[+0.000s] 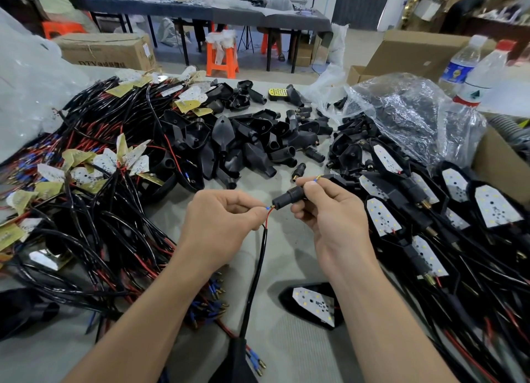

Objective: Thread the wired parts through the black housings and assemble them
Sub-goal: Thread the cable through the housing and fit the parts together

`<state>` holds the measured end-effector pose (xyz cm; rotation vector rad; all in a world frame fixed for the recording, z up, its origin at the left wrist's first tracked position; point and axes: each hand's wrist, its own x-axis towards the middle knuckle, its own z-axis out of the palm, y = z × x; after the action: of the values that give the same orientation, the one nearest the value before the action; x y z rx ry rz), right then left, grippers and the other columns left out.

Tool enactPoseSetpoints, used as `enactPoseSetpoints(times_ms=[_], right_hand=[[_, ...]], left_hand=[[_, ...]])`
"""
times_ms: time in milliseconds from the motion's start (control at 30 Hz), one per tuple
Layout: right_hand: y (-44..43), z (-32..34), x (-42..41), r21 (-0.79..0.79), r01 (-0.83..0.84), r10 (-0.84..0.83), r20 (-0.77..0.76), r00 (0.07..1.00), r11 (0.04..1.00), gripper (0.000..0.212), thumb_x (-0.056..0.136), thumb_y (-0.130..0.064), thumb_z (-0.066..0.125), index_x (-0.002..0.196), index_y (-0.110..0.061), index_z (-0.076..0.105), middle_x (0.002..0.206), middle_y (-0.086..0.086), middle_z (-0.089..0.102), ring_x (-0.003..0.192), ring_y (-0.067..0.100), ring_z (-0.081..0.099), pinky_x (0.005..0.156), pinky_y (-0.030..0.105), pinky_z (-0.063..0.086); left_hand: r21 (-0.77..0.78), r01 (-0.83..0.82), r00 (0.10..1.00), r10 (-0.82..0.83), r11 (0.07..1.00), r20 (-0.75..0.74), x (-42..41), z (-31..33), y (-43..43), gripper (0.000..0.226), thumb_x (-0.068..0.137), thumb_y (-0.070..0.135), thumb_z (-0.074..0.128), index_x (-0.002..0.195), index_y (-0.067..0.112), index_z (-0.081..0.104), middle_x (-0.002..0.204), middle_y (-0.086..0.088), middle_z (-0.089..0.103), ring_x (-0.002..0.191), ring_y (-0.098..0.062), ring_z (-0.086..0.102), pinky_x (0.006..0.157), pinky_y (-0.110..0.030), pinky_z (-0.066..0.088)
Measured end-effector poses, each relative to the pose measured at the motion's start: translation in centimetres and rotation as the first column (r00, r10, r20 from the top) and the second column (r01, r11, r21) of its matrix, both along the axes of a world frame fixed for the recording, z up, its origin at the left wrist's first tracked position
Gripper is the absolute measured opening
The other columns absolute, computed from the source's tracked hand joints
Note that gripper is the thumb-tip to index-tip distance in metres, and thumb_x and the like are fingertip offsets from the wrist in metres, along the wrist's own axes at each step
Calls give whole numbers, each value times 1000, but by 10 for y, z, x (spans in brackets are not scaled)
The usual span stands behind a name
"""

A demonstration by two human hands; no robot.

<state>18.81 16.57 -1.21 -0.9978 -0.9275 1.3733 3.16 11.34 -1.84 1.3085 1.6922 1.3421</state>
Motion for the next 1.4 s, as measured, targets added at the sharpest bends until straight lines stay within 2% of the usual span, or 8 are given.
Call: enactPoseSetpoints(times_ms=[267,500,667,767,967,1100,1200,1400], right_hand=[[-3,2,0,6,-92,91,68,994,996,22,99,0,56,89,-8,74,70,5,69,56,15,62,57,23,52],[-2,5,2,10,-2,2,3,1000,1000,22,100,2,54,90,-5,73,70,6,68,53,15,62,54,22,51],[-2,5,2,-7,4,-4,-7,1000,1000,22,100,1,54,90,-5,72,70,6,67,53,14,61,54,22,51],[-5,4,-1,19,-16,15,32,999,1000,19,99,1,56,90,-3,73,68,5,66,53,14,60,54,22,51],[-5,6,-2,12,13,-13,12,1000,1000,18,99,1,57,92,-2,73,70,7,67,53,14,61,54,22,51],[-4,6,0,-8,13,-13,-18,1000,1000,19,99,1,56,92,-3,73,73,8,66,54,15,60,55,22,51],[-5,4,-1,-1,1,-1,19,1000,1000,14,98,-1,59,97,1,73,72,7,68,55,16,62,55,23,52],[-7,3,-2,-12,-24,24,62,998,1000,10,97,-3,61,101,-3,70,71,4,72,56,17,67,55,25,54]], left_hand=[[58,-16,1000,15,998,15,1,-2,-1,29,76,21,85,90,43,70,66,7,75,43,-10,61,44,-17,44],[105,-96,993,87,990,85,-12,-1,5,38,62,34,88,96,44,75,99,12,76,78,-5,62,83,-31,55],[64,-3,983,-9,998,182,-15,-1,7,21,80,11,84,74,31,83,77,0,78,75,-5,68,77,-24,49],[72,-3,989,-8,997,151,-7,-4,7,18,76,14,88,74,31,84,74,-12,76,69,-24,63,72,-38,48],[60,-6,983,-5,998,186,-9,-5,9,31,69,23,94,92,40,82,78,13,75,64,-15,63,71,-28,53],[43,-7,975,-3,999,222,-15,-3,10,26,74,8,88,74,34,83,90,0,80,89,-13,73,98,-35,50],[3,-26,987,25,1000,158,-11,-2,9,22,75,12,88,73,33,83,79,-11,78,78,-32,69,85,-39,54],[55,-113,988,117,992,-98,3,-2,1,19,70,43,84,81,56,75,72,22,74,65,-19,67,51,-21,46]])
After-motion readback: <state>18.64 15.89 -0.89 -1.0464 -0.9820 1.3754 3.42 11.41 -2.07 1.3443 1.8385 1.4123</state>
